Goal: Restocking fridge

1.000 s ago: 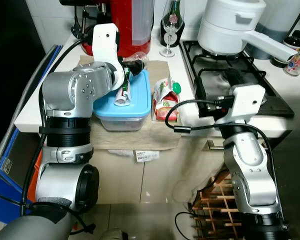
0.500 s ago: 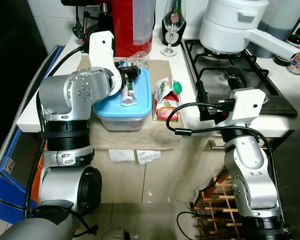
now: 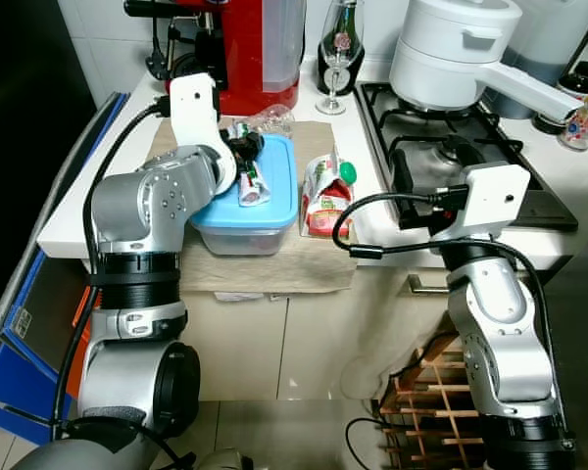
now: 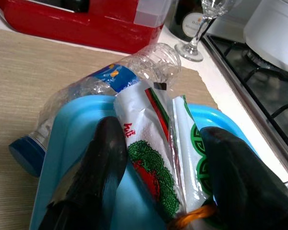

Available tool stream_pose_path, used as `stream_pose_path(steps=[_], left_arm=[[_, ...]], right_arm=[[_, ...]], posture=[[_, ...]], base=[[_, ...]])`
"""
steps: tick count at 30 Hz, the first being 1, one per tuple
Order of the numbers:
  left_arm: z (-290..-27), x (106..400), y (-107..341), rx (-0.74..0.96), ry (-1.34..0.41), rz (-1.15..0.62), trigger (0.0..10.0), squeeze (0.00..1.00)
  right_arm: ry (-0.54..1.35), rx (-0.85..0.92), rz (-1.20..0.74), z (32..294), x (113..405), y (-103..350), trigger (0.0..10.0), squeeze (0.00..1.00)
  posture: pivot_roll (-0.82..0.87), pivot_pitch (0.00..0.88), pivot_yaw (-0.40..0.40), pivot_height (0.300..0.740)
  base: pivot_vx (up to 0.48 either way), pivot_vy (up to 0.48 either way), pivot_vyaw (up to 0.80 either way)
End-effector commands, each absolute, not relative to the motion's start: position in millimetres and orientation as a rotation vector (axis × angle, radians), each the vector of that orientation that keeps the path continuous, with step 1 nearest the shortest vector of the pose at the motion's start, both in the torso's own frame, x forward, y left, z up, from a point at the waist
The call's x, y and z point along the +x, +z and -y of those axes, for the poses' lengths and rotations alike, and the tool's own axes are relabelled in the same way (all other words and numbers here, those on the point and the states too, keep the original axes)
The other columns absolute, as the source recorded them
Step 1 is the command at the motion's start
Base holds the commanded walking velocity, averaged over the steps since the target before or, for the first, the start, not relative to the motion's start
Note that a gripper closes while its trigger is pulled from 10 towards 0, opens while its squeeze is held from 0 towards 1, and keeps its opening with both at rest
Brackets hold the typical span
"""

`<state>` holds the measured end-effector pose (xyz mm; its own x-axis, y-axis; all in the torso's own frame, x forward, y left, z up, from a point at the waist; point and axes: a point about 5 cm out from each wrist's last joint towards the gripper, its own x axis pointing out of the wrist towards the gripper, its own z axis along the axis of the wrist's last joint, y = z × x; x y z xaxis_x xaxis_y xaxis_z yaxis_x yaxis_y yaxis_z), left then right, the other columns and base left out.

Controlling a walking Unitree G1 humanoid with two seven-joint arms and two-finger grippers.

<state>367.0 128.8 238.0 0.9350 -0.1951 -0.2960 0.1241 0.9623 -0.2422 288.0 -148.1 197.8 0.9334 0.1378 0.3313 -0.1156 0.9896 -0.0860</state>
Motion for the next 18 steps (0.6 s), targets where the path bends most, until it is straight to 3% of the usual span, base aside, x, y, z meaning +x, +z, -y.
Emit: stream_pose_path(steps=[1,12,18], left_arm=[[-127,364,197,-0.199,-0.161,-0.483,0.0,0.00],[-125,364,212,-0.180,-0.205,-0.332,0.0,0.00],[-113,359,229,-0.249,-0.270,-0.244,0.0,0.00]], right_arm=[[0.122,-0.065,0.359,151,289,204,10.0,0.08],[0.116,-0.063,0.360,151,288,203,10.0,0.08],[0.125,-0.065,0.367,151,291,207,10.0,0.08]], posture=[[0.00,0.009,-0.028,0.740],[0.00,0.009,-0.028,0.740],[0.01,0.009,-0.044,0.740]], base=[[0.000,0.000,0.00],[0.000,0.000,0.00],[0.000,0.000,0.00]])
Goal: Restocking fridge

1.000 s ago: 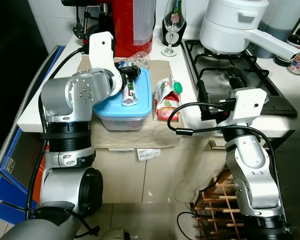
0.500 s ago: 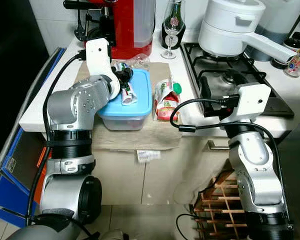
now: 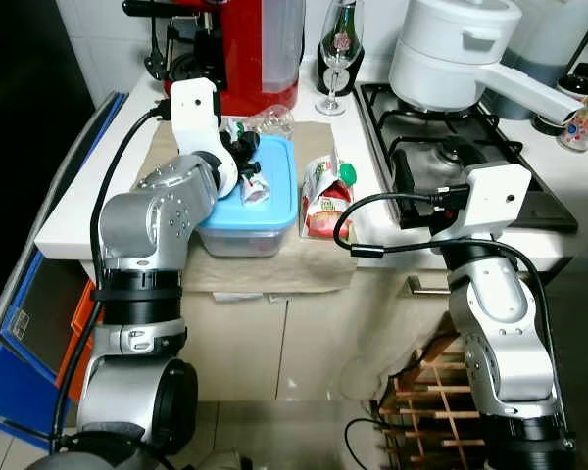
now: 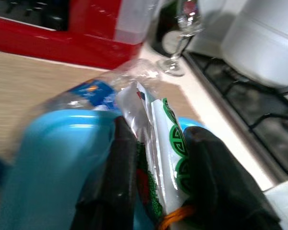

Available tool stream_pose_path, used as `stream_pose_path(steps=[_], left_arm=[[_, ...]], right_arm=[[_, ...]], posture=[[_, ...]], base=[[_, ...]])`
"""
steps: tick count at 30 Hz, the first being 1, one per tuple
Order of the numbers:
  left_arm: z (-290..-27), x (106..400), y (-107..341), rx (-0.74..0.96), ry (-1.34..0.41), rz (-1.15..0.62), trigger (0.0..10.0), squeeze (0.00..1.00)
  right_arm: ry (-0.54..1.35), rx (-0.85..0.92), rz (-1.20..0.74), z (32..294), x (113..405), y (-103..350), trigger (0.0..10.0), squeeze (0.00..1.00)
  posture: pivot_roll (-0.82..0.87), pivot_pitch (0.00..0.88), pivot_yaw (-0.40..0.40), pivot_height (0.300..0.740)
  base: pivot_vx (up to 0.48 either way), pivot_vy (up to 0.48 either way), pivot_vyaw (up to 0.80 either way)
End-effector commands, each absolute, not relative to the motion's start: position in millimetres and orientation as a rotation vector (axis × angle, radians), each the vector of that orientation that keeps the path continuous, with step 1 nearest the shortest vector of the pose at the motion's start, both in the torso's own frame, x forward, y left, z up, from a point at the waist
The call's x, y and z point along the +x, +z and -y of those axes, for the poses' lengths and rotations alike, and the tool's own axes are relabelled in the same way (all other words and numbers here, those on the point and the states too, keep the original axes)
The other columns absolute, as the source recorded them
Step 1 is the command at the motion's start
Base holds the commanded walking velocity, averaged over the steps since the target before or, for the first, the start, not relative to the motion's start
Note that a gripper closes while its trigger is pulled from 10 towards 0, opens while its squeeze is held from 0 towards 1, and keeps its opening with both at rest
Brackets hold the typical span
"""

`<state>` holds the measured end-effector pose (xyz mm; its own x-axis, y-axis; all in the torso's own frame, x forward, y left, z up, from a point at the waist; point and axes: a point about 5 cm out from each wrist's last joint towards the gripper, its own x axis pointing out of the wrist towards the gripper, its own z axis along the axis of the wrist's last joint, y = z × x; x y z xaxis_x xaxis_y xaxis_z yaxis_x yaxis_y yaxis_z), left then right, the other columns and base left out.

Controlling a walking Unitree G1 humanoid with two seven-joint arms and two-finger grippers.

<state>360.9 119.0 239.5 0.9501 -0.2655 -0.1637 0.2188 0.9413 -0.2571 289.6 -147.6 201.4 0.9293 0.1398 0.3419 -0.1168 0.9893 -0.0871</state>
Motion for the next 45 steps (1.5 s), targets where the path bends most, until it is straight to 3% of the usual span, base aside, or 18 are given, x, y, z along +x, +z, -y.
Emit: stream_pose_path(steps=[1,4,5,17,23,24,25,35,45], left_arm=[[-112,358,236,-0.241,-0.282,-0.197,0.0,0.00],[-112,355,246,-0.208,-0.291,-0.118,0.0,0.00],[-118,349,258,-0.150,-0.282,-0.004,0.0,0.00],[-145,326,280,0.046,-0.182,0.242,0.0,0.00],[-158,288,289,0.066,-0.144,0.422,0.0,0.00],[-161,280,285,0.094,-0.127,0.446,3.7,0.00],[-162,274,282,0.113,-0.113,0.464,10.0,0.00],[-166,241,264,0.220,-0.030,0.470,10.0,0.00],[-152,268,242,0.219,-0.046,0.368,10.0,0.00]], right_arm=[[0.122,-0.064,0.372,152,291,208,10.0,0.08],[0.105,-0.056,0.377,154,292,209,10.0,0.08],[0.065,-0.044,0.384,159,291,209,10.0,0.08],[0.030,-0.032,0.376,162,292,205,10.0,0.08],[0.011,-0.029,0.399,161,289,205,10.0,0.08],[0.002,-0.043,0.417,162,285,208,10.0,0.08],[-0.005,-0.056,0.434,163,282,210,10.0,0.08],[-0.054,-0.116,0.484,173,250,211,10.0,0.09],[-0.006,-0.085,0.467,165,267,209,10.0,0.08]], posture=[[0.01,0.007,-0.046,0.740],[0.01,0.008,-0.049,0.740],[0.01,0.010,-0.047,0.740],[0.03,0.019,-0.048,0.740],[0.06,0.015,-0.035,0.740],[0.05,0.012,-0.035,0.740],[0.04,0.006,-0.042,0.740],[0.04,0.000,-0.064,0.740],[0.02,0.000,-0.062,0.740]], base=[[0.000,0.000,0.00],[0.000,0.000,0.00],[0.000,0.000,0.00],[0.000,0.000,0.00],[0.000,0.000,0.00],[0.000,0.000,0.00],[0.000,0.000,0.00],[0.000,0.000,0.00],[-0.158,0.000,0.00]])
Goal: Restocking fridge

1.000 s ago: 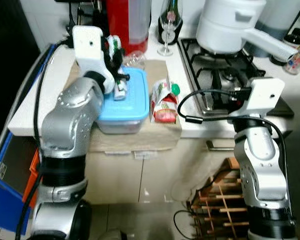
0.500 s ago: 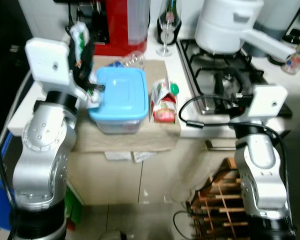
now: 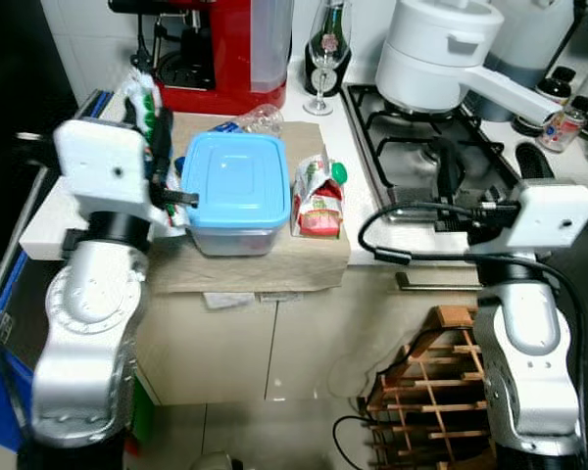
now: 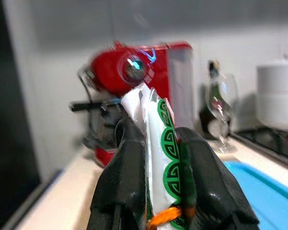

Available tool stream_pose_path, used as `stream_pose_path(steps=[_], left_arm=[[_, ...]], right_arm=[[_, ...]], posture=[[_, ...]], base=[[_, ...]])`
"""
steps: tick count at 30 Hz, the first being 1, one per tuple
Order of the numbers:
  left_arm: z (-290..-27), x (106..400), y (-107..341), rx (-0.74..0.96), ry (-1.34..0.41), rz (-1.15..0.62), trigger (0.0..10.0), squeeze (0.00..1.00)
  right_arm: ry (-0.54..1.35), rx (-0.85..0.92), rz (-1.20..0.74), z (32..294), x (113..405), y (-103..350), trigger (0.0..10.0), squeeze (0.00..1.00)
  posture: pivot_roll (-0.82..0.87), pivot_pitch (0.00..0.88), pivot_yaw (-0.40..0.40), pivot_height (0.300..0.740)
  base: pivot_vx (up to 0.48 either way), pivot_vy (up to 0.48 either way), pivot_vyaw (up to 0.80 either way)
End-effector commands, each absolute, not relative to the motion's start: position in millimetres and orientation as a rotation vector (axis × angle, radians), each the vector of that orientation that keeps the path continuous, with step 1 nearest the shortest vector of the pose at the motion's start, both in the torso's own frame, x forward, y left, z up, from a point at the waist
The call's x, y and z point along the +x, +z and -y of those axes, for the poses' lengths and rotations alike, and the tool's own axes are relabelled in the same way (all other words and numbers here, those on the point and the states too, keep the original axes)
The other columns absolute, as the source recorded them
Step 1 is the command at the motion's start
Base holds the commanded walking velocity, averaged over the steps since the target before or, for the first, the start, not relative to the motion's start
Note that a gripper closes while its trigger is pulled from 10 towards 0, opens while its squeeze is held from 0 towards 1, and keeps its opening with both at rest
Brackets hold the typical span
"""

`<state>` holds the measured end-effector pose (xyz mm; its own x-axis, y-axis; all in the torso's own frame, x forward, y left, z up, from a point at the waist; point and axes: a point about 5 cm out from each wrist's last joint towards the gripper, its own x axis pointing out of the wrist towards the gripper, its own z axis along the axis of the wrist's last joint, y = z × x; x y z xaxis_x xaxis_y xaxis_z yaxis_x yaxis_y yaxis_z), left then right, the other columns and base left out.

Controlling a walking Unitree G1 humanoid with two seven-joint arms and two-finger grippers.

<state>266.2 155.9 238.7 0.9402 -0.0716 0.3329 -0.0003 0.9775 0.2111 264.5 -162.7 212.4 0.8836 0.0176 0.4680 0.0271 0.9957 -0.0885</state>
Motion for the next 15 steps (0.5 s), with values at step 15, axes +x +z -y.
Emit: stream_pose_path(steps=[15], left_arm=[[-148.6,274.2,245.0,0.256,-0.035,0.390,10.0,0.00]], right_arm=[[-0.005,-0.074,0.433,167.9,274.5,204.7,10.0,0.08]], posture=[[0.02,0.000,-0.061,0.740]], base=[[-0.424,0.000,0.00]])
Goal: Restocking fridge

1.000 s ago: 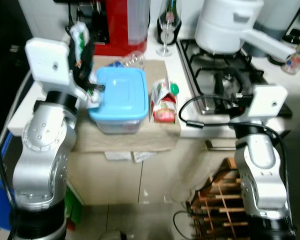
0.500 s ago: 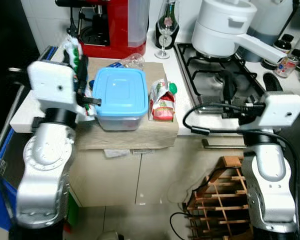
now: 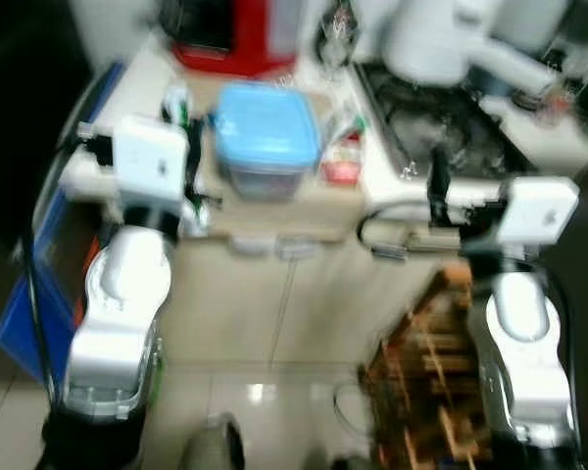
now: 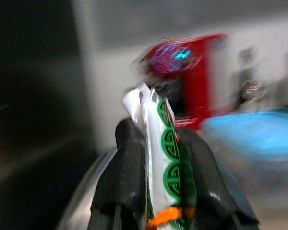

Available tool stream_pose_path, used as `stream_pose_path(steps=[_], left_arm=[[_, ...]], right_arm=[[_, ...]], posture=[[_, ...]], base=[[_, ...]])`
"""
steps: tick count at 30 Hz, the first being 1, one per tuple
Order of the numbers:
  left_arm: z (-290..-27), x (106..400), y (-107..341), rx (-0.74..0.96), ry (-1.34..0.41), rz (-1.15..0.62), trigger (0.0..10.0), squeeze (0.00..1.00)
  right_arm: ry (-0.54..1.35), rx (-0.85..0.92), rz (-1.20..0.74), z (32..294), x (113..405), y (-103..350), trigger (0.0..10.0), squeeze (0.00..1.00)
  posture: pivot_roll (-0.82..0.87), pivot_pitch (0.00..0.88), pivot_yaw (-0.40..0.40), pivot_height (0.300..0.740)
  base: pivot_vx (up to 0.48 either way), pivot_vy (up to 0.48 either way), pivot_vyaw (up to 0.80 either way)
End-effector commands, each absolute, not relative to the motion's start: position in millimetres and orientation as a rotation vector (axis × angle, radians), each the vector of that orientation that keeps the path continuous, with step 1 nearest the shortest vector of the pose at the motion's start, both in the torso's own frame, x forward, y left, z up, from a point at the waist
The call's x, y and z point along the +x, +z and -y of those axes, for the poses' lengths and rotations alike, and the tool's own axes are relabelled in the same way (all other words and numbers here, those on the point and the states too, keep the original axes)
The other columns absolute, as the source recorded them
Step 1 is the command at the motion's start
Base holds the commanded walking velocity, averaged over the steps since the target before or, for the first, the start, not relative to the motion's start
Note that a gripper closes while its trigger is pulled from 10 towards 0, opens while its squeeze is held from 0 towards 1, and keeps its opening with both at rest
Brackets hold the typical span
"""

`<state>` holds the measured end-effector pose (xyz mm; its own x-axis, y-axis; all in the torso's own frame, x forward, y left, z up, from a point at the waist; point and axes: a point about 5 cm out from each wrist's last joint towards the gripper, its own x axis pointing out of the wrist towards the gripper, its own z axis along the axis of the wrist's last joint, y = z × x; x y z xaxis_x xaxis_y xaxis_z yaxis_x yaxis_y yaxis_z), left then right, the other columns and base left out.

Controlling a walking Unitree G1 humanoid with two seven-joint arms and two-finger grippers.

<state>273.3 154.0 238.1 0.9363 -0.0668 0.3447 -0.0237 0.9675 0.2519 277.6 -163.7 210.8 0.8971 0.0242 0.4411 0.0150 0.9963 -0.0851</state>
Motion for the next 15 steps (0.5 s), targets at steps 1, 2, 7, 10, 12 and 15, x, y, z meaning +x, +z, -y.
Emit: stream_pose_path(steps=[1,2,7,10,12,15], left_arm=[[-148.2,274.4,245.0,0.257,-0.035,0.391,10.0,0.00],[-147.9,274.5,245.0,0.258,-0.035,0.391,10.0,0.00],[-146.2,275.2,244.6,0.259,-0.040,0.393,10.0,0.00],[-146.1,275.6,242.7,0.264,-0.045,0.389,10.0,0.00],[-145.4,275.4,242.4,0.260,-0.048,0.388,10.0,0.00],[-143.4,275.7,240.3,0.264,-0.059,0.388,10.0,0.00]], right_arm=[[-0.004,-0.074,0.433,167.8,274.8,204.6,10.0,0.08],[-0.002,-0.075,0.433,167.7,274.9,204.4,10.0,0.07],[0.006,-0.076,0.426,166.6,276.1,202.4,10.0,0.08],[0.009,-0.076,0.419,165.9,276.5,200.5,10.0,0.07],[0.014,-0.077,0.414,165.3,276.1,199.6,10.0,0.07],[0.022,-0.080,0.406,164.5,275.8,197.8,10.0,0.08]], posture=[[0.02,0.000,-0.061,0.740],[0.02,0.000,-0.061,0.740],[0.02,0.000,-0.061,0.740],[0.02,0.000,-0.059,0.740],[0.01,0.000,-0.058,0.740],[0.01,0.000,-0.059,0.740]], base=[[-0.416,0.000,0.00],[-0.416,0.000,0.00],[-0.411,0.000,0.00],[-0.412,0.000,0.00],[-0.416,0.000,0.00],[-0.192,0.000,0.00]])
